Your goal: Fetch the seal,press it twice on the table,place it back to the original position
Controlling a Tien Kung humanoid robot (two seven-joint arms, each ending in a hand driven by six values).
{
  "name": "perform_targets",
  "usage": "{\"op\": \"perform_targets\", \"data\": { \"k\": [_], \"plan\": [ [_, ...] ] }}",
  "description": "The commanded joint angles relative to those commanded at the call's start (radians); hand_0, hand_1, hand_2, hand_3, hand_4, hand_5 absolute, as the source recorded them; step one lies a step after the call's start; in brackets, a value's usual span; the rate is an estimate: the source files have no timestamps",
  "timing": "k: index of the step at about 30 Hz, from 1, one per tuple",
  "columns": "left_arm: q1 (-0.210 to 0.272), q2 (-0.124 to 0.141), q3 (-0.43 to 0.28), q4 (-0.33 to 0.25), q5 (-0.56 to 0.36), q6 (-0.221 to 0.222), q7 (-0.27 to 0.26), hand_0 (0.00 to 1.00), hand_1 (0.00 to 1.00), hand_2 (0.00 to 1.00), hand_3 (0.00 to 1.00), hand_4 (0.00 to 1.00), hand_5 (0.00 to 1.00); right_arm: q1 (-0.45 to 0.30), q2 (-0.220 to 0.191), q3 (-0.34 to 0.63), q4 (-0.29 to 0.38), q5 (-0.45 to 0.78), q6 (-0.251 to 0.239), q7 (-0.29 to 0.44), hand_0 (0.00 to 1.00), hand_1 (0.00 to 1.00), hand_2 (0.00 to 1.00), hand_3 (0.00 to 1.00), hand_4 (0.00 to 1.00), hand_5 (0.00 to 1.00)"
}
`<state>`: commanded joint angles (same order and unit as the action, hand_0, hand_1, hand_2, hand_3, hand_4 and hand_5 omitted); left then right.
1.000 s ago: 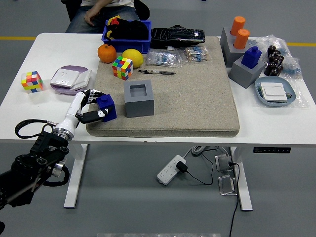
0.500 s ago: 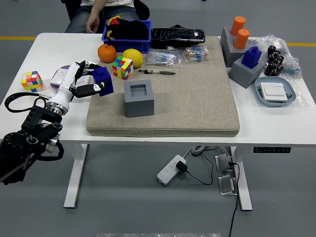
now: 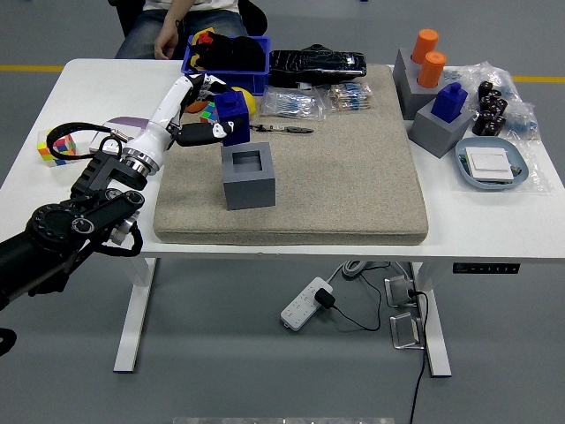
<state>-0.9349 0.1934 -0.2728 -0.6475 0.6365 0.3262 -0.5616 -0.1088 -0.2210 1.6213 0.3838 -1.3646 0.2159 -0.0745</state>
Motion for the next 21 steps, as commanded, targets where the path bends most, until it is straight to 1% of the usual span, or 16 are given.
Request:
{"op": "perform_targets", "data": {
  "k": [3,8,17,21],
  "plan": [
    [-0.014,-0.022,0.032,0.024,-0.010,-0.003,0.006,0.659,0.454,0.384,0.491,0.709,0.002,0.001,-0.001,-0.001,0.000,0.000,0.000,0.000,0.861,0.794,0.764,0.764,0.838,0.529],
    [-0.027,-0.043,0.077,0.055,-0.028,-0.006,0.013,0.657,0.454,0.383,0.494,0.709,0.002,0.002,-0.001,-0.002,-0.001,0.001,0.000,0.000,0.862,0.794,0.764,0.764,0.838,0.529],
    [-0.034,-0.054,0.130,0.082,-0.048,-0.012,0.015,0.658,0.456,0.385,0.496,0.717,0.002,0.003,-0.003,-0.005,-0.002,0.002,0.001,0.000,0.862,0.794,0.763,0.763,0.838,0.529],
    [-0.039,-0.058,0.154,0.090,-0.043,-0.011,0.012,0.658,0.456,0.385,0.496,0.717,0.002,0.005,-0.004,-0.006,-0.001,0.003,0.000,0.001,0.862,0.794,0.763,0.763,0.838,0.529]
  ]
}}
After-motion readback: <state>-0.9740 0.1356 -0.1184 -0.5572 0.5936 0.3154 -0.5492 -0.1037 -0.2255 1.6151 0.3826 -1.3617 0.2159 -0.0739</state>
